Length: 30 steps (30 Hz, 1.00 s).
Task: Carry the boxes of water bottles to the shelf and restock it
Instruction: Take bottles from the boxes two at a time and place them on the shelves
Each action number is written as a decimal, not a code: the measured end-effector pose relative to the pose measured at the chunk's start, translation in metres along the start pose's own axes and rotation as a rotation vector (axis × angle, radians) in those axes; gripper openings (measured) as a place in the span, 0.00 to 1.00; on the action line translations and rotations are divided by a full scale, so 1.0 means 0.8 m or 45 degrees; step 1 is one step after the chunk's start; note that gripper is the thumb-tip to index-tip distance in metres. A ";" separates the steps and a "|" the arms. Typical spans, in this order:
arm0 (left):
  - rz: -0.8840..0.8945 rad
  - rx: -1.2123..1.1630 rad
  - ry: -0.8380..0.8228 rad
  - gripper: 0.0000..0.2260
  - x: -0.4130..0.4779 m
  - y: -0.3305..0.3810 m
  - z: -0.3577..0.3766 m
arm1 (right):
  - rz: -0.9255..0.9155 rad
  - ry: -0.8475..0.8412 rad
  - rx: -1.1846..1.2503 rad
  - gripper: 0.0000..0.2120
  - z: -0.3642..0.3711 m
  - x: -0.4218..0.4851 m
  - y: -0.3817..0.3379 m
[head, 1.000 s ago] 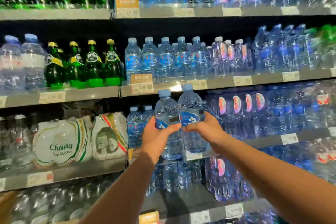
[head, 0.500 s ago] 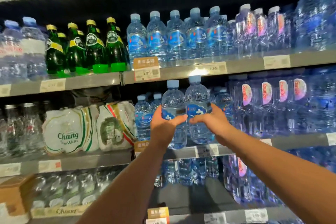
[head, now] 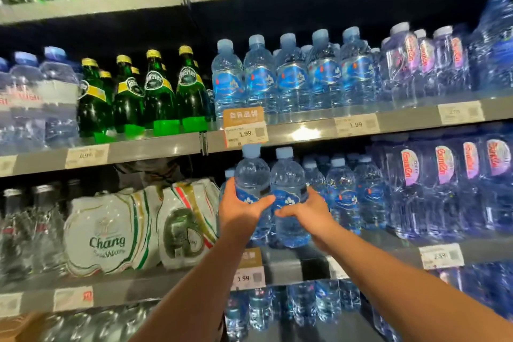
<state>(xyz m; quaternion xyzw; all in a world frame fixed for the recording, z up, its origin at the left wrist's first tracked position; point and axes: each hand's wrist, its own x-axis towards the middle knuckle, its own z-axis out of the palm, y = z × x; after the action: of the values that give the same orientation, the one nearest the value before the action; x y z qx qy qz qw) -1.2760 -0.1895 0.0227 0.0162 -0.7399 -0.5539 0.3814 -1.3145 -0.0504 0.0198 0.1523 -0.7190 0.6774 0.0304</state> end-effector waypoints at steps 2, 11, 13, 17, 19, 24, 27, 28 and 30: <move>-0.037 0.099 0.005 0.44 0.009 -0.013 -0.001 | 0.001 0.012 0.002 0.50 0.005 0.009 0.002; -0.075 0.396 0.038 0.43 0.010 -0.038 0.002 | 0.057 -0.040 -0.048 0.51 0.019 0.034 0.030; -0.083 0.441 0.060 0.43 0.016 -0.039 0.006 | 0.066 -0.046 -0.024 0.51 0.020 0.038 0.034; -0.045 0.547 0.154 0.39 0.020 -0.044 0.010 | 0.058 -0.024 -0.061 0.50 0.022 0.038 0.036; -0.037 0.519 0.189 0.32 0.013 -0.053 0.009 | 0.043 -0.036 -0.145 0.43 0.020 0.035 0.041; -0.082 0.441 0.250 0.24 0.004 -0.076 0.005 | -0.021 0.000 -0.193 0.40 0.028 0.029 0.053; -0.058 0.487 0.331 0.29 -0.003 -0.074 0.008 | -0.063 0.049 -0.228 0.30 0.036 0.027 0.059; -0.059 0.507 0.356 0.29 -0.006 -0.072 0.009 | -0.074 0.068 -0.216 0.27 0.037 0.024 0.059; -0.073 0.535 0.373 0.27 -0.011 -0.071 0.011 | -0.110 0.099 -0.208 0.24 0.038 0.021 0.062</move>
<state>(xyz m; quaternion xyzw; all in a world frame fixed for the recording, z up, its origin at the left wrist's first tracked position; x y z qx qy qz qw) -1.2977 -0.2007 -0.0301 0.1960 -0.7749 -0.3904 0.4569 -1.3387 -0.0818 -0.0259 0.1538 -0.7629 0.6200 0.0997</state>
